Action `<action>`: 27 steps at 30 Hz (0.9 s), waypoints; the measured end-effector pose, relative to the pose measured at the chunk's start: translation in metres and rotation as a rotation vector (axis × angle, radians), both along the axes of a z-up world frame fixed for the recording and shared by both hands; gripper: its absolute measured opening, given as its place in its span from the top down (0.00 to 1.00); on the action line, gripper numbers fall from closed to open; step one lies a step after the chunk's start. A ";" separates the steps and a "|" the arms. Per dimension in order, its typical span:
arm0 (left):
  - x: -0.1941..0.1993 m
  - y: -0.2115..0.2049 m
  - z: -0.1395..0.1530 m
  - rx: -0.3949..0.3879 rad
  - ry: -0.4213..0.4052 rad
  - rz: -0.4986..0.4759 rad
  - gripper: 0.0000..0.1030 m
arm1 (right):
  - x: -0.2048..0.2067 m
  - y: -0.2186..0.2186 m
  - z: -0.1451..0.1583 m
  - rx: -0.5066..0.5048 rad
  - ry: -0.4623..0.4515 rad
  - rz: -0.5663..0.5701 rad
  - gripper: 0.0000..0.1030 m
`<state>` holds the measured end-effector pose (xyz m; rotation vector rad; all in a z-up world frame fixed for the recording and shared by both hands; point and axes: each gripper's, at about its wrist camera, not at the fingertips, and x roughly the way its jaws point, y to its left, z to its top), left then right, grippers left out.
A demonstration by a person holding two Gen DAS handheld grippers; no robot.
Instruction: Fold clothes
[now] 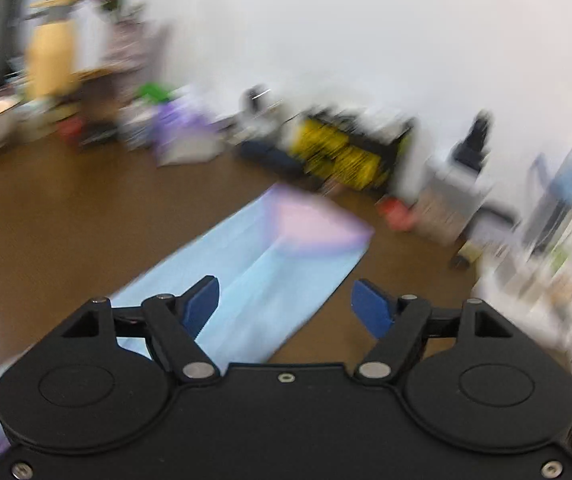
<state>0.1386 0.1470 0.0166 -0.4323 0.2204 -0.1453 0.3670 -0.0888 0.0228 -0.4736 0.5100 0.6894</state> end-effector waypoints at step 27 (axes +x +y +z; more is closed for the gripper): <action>0.036 0.019 -0.002 0.459 0.042 -0.523 0.20 | -0.173 -0.048 -0.038 0.017 -0.034 0.488 0.36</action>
